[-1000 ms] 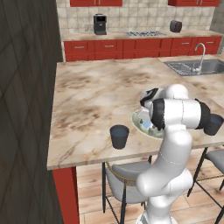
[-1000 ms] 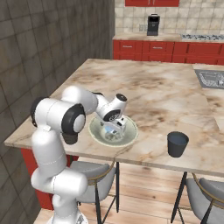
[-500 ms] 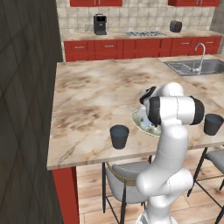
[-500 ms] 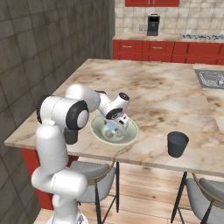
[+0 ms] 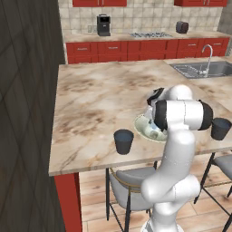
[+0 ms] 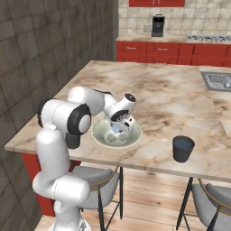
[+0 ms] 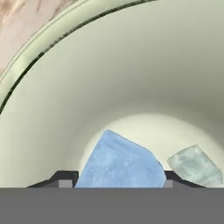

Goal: There are four ice cubes in the ice bowl. Place two ice cubes in each glass of water.

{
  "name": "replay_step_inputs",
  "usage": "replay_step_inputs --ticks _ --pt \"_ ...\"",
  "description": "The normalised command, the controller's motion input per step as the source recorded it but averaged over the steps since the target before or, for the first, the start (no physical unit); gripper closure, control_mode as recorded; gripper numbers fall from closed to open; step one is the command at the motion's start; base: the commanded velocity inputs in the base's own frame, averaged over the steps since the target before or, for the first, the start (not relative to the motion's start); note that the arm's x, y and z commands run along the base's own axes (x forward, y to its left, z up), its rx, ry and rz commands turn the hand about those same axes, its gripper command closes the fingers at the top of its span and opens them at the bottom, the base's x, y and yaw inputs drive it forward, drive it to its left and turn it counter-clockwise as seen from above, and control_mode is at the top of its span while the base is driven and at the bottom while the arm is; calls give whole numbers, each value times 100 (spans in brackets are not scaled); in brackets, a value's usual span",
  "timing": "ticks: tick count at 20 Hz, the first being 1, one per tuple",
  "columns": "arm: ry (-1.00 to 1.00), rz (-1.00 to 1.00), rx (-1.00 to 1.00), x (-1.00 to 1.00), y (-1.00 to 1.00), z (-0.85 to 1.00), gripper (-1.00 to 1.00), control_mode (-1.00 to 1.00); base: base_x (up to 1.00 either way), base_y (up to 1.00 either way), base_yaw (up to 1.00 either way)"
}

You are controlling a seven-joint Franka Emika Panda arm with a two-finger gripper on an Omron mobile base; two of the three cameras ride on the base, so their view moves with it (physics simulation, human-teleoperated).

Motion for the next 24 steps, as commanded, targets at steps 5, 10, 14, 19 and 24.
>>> replay_step_inputs --ticks 5,10,14,19,24 --pt "-18 -1 -5 -54 44 97 100 -100 0 0 0" --pt "-6 -17 -31 -95 -22 72 100 -100 0 0 0" --pt "0 -29 -22 -100 -79 81 100 -100 0 0 0" --pt "10 -21 -9 -70 -98 84 100 -100 0 0 0" --pt "26 -8 0 -9 -100 14 100 -100 0 0 0"
